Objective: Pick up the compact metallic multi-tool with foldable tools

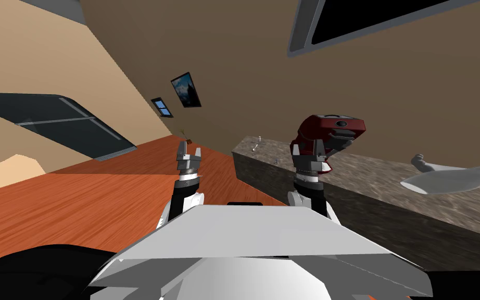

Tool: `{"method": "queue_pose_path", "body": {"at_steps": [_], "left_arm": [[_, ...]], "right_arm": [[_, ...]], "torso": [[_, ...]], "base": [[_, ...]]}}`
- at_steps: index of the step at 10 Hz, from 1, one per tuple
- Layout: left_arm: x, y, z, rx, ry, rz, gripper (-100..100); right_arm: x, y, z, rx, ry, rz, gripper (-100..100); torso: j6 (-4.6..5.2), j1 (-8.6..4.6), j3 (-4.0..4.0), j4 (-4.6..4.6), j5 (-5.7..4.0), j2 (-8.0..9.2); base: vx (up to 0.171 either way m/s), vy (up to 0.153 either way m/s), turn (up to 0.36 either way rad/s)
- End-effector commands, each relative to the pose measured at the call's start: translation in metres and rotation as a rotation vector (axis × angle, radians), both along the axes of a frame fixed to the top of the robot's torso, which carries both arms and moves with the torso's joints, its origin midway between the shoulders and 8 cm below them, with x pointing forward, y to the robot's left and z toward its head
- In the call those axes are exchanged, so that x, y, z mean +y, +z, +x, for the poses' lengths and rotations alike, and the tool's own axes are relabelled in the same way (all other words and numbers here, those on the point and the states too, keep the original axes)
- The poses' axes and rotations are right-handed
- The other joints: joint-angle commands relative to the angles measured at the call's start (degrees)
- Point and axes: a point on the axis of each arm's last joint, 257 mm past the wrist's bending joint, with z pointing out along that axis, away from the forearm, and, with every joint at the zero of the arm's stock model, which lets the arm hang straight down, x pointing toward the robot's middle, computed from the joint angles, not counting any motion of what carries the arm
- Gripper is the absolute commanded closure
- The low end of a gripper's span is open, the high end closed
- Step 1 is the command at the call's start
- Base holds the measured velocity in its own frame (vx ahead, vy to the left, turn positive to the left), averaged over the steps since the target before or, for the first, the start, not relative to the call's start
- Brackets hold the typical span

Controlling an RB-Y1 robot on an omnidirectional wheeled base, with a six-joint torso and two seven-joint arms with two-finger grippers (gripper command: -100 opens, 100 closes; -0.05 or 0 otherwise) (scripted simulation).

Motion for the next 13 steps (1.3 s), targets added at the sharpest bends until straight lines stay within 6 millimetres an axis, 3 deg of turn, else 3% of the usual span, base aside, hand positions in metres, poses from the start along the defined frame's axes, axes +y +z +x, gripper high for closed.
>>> {"method": "queue_pose_path", "body": {"at_steps": [1, 13], "left_arm": [[0.0, 0.0, 0.0, 0.0, 0.0, 0.0, 0], [0.0, 0.0, 0.0, 0.0, 0.0, 0.0, 0]], "right_arm": [[-0.002, -0.004, 0.007, 0.027, 0.025, 0.012, -100], [-0.023, -0.044, 0.06, 0.247, 0.189, 0.239, -100]], "torso": [[0.0, 0.0, 0.0, 0.0, 0.0, 0.0], [0.0, -0.02, -0.07, -0.03, -0.01, -0.12]], "base": [[0.011, -0.005, -0.015], [0.028, -0.003, -0.014]]}}
